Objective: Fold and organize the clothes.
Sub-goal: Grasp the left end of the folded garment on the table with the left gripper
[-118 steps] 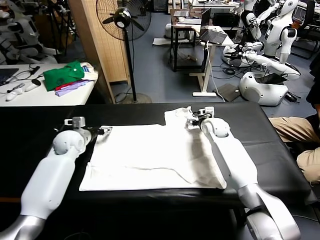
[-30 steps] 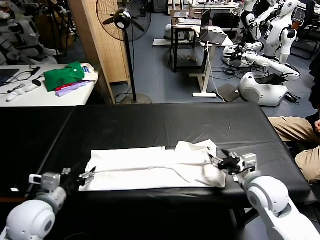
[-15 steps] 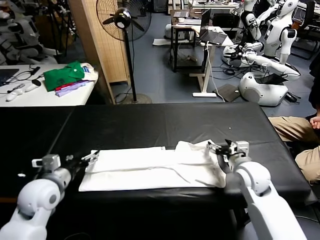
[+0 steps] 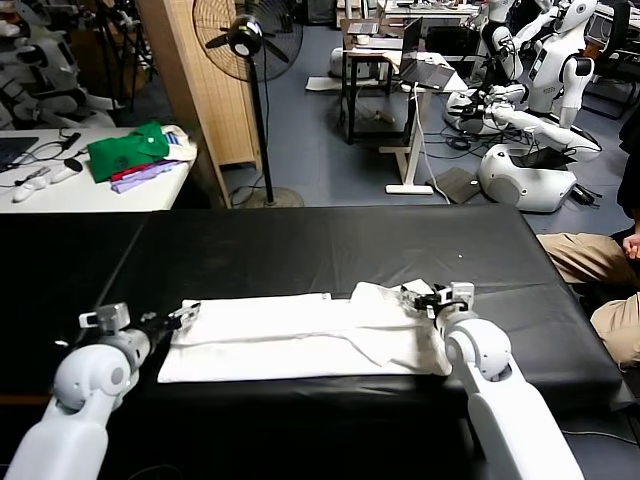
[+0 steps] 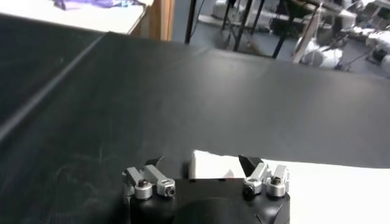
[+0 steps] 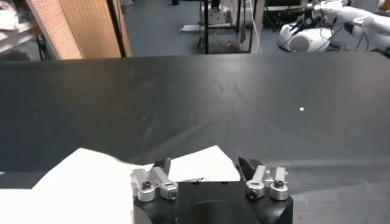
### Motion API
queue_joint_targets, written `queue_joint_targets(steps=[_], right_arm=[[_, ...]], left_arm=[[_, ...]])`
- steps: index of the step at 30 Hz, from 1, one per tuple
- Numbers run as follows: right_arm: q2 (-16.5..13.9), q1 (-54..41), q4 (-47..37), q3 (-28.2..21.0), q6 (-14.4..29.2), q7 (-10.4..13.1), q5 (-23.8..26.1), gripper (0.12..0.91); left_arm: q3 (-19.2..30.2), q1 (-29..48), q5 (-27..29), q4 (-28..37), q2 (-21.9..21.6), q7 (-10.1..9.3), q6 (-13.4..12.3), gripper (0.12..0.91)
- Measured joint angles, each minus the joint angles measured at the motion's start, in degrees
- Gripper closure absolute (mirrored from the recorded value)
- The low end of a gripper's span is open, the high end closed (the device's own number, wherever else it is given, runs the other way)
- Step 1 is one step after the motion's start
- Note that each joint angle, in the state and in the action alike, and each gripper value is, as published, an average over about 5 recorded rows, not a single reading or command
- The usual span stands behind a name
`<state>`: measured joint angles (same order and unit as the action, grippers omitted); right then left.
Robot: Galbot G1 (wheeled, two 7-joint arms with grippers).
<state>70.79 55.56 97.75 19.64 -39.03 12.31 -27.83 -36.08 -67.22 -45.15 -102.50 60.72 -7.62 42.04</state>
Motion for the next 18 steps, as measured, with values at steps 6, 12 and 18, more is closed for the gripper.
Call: queue_joint_targets(steps=[6,12,18], right_arm=[[1.5,0.9,-0.7,-0.8,4.1,3.7,3.8,0.809],[3.4,1.1,-2.1,-1.2,8.2,6.0,7.6,0.880],[3.6,2.1,-1.1,-0.2,7.8,2.7,7.5,0.844]], left_arm=[[0.5,-0.1,3.4,0.6,0.7,2.26,-0.1,0.861],[2.8,0.3,17.0,0.7,1.7,2.57,-2.7,0.903],[4.2,2.2,23.4,2.6,2.5,1.18,-6.9,0.886]])
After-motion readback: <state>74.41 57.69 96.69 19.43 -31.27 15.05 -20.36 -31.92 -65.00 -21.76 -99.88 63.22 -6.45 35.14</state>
